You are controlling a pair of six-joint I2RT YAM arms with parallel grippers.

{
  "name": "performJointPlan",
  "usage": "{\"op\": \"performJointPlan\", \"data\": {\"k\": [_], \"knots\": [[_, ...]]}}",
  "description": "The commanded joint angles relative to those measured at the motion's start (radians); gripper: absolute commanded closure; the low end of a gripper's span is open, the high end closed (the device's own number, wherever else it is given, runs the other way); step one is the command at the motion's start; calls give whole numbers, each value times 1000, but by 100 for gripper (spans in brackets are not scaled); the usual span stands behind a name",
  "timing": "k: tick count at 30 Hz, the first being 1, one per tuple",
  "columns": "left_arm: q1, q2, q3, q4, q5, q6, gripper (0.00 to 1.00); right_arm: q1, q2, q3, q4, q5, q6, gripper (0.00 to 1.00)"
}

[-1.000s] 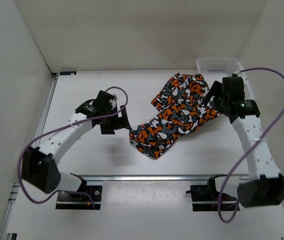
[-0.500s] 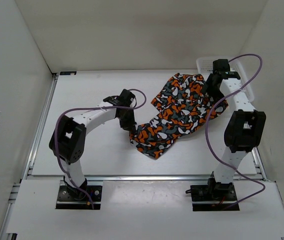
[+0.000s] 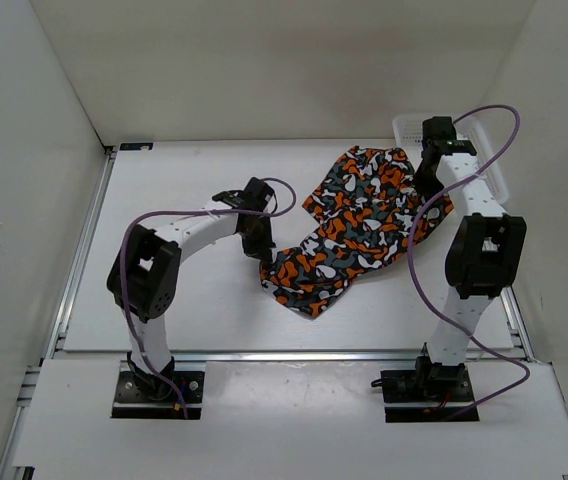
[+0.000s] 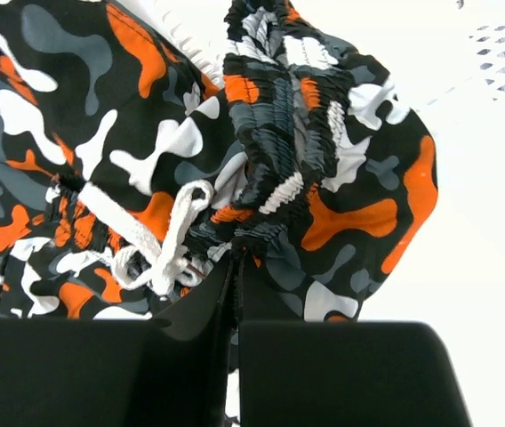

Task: Fold and stack the shorts
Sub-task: Move the shorts to the center of the board

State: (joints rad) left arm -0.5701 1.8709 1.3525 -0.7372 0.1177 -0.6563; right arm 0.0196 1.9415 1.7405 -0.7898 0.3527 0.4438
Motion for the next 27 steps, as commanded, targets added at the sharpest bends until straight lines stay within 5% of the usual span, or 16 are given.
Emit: {"op": "performJointPlan", "data": {"k": [1,5,7,9,12,19,23,27], "knots": [[24,-100,46,-13,-30,26,90,-3,-99,54,-8,-14,-10,100],[50,-154,83,-48,-18,69,88,8,-134,54,-8,-29,-19,100],[50,-171,94,-59,3,81,74,8,-145,54,-8,-29,-19,100],[21,-216,30,-68,26,81,38,8,-145,28,-8,-29,-19,100],[-57,-262,-67,-59,-7,51,1,8,-145,11,-8,-29,-19,100],[-152,-187,-73,-14,-82,82,0,8,-176,-30,1,-29,-8,100],[-152,-86,-50,5,-93,107,19,8,-214,-79,23,-20,-8,100],[-127,-27,8,5,-73,139,90,8,-223,-79,23,-49,-8,100]]}}
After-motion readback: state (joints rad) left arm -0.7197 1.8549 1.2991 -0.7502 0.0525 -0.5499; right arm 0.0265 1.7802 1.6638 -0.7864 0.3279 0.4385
